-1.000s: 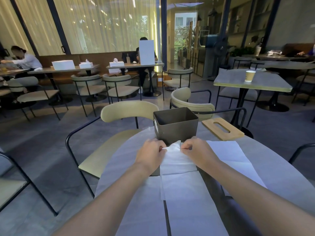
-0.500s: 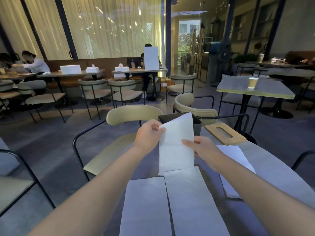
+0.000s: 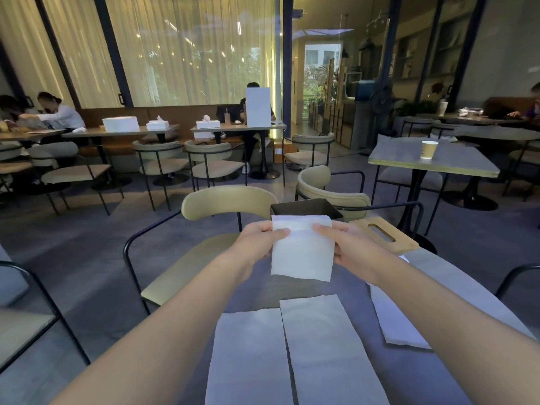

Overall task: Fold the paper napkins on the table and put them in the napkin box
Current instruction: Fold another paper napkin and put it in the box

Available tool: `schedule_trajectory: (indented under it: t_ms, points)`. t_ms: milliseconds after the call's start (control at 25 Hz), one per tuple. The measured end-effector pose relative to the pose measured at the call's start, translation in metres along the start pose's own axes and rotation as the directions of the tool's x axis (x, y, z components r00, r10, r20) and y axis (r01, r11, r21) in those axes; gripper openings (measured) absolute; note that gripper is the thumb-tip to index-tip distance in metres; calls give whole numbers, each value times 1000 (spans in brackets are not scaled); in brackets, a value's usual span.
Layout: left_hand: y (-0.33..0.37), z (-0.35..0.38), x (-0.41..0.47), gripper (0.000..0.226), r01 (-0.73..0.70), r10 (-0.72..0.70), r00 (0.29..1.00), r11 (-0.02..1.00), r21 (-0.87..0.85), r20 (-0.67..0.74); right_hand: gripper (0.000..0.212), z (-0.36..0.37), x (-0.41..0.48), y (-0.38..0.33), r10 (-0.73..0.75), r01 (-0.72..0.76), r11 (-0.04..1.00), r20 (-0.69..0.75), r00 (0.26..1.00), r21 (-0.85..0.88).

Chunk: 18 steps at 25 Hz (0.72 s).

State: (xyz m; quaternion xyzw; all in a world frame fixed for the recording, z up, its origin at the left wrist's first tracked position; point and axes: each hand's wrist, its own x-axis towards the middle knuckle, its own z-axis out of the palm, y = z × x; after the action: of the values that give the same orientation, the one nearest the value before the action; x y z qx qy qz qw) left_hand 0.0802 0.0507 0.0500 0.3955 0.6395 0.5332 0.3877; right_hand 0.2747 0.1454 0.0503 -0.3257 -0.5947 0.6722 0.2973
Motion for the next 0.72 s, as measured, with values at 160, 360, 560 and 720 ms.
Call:
schedule_trajectory:
  t_ms: [160, 360, 560, 720]
  points:
    - [3, -5, -2, 21, 15, -13, 1000, 995, -103, 19, 30, -1, -3, -3, -95, 95, 995, -6, 995, -8]
    - [8, -4, -10, 22, -34, 51, 996, 977, -211, 74, 27, 2, -7, -9, -165, 165, 986, 38, 986, -4]
    - [10, -2, -8, 43, -94, 97, 995, 973, -210, 1, 23, 7, -8, -14, -157, 148, 984, 94, 983, 99]
    - [9, -3, -2, 33, -96, 79, 992, 977, -188, -98, 22, 6, -12, -18, -145, 146, 989, 94, 985, -5]
